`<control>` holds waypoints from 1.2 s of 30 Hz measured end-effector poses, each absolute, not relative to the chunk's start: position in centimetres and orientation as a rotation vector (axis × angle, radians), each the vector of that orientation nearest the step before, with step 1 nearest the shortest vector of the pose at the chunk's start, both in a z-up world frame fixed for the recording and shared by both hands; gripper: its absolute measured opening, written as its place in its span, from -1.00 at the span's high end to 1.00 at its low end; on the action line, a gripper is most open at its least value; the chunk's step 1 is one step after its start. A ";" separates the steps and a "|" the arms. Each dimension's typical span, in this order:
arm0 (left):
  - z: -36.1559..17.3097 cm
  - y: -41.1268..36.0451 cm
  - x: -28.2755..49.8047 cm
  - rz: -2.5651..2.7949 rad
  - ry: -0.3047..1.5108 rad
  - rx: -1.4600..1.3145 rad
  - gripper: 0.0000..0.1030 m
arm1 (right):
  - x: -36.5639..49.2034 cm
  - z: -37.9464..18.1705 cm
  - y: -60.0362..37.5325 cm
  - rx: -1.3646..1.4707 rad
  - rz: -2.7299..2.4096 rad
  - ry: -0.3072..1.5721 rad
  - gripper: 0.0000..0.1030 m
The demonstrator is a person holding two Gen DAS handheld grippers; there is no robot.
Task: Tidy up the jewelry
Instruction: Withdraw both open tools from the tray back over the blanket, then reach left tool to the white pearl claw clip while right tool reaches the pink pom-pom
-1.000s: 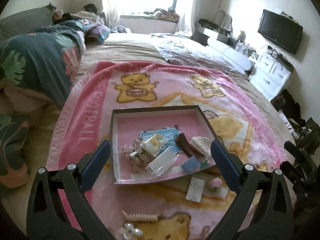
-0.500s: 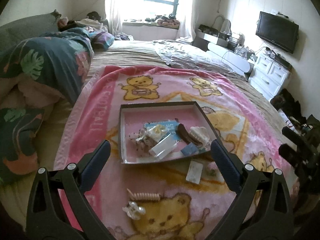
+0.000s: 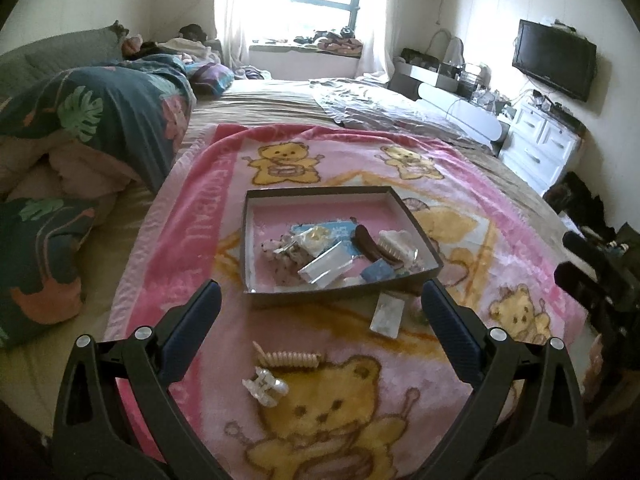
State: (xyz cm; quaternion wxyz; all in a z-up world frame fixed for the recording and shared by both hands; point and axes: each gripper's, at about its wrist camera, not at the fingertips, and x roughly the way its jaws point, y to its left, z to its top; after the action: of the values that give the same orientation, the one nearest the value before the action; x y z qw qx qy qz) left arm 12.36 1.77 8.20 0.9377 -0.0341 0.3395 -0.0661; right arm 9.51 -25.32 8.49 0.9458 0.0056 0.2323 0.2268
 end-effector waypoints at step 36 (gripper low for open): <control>-2.9 4.6 10.9 -0.033 0.895 -0.076 -0.82 | 10.5 -0.7 -22.6 -0.078 0.479 0.695 -0.83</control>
State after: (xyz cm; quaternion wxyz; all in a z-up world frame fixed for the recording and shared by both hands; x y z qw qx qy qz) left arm 10.88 4.57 -2.85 0.9007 -0.0366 0.4327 -0.0160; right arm 10.49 -22.61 -0.72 0.9115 -0.0380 0.3372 0.2326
